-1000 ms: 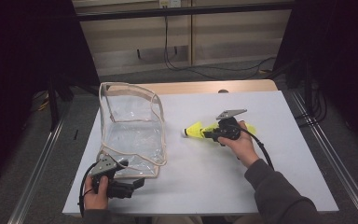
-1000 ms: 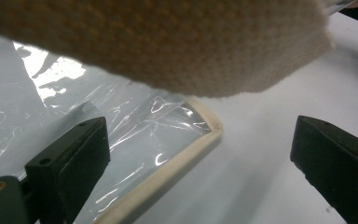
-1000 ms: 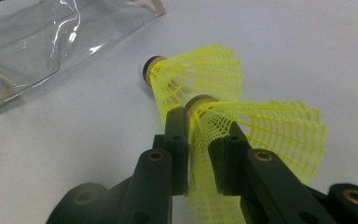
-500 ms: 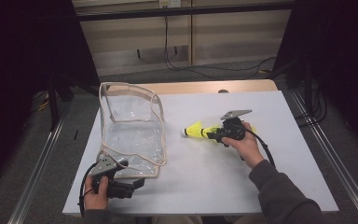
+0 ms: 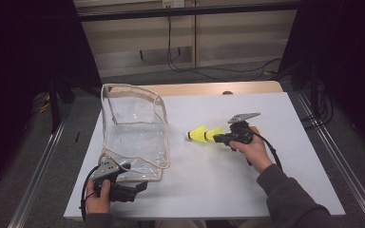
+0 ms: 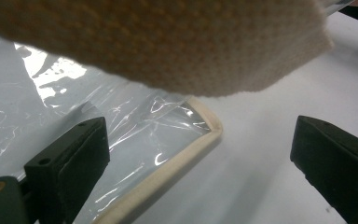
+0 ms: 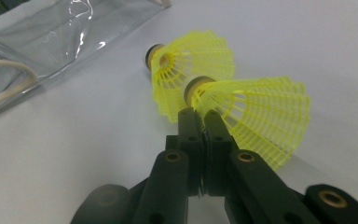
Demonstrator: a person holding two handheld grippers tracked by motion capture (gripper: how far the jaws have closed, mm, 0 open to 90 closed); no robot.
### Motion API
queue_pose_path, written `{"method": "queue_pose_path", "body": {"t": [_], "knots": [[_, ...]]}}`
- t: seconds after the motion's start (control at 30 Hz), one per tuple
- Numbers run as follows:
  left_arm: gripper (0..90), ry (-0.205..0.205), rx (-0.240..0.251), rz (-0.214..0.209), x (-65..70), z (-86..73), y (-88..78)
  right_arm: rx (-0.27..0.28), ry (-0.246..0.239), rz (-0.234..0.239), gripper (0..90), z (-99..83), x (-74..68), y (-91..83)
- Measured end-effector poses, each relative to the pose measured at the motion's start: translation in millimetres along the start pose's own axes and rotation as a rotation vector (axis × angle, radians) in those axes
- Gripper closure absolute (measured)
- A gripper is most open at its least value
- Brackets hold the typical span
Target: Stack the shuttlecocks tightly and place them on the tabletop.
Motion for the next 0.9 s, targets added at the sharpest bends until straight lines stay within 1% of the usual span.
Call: {"method": "queue_pose_path", "body": {"t": [0.1,0.27,0.5,0.67,0.9], "knots": [[4.4,0.001,0.002,-0.001,-0.1,0.1,0.1,0.002,-0.006,0.002,89.0,0.6,-0.2,0.1],[4.4,0.001,0.003,-0.002,-0.2,0.3,0.3,0.011,0.001,0.011,89.1,2.5,-0.3,0.0],[4.5,0.001,0.002,-0.003,-0.3,0.2,0.2,0.032,-0.007,0.016,89.1,9.1,-3.6,1.3],[4.4,-0.002,0.009,-0.002,-0.4,0.4,0.5,0.033,-0.016,0.02,89.1,11.5,-6.3,3.9],[4.4,0.0,0.004,-0.003,-0.3,0.0,0.2,0.033,-0.016,0.029,89.1,13.0,-9.2,7.7]]}}
Point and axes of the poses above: each handheld gripper's, and its own axes: y roughly forward along the jaws, z roughly out of its top, x roughly to its right, the point moved 6 cm from there along y, roughly forward along the jaws, and after that the axes turned 6 degrees about -z, right-handed, at the moved point
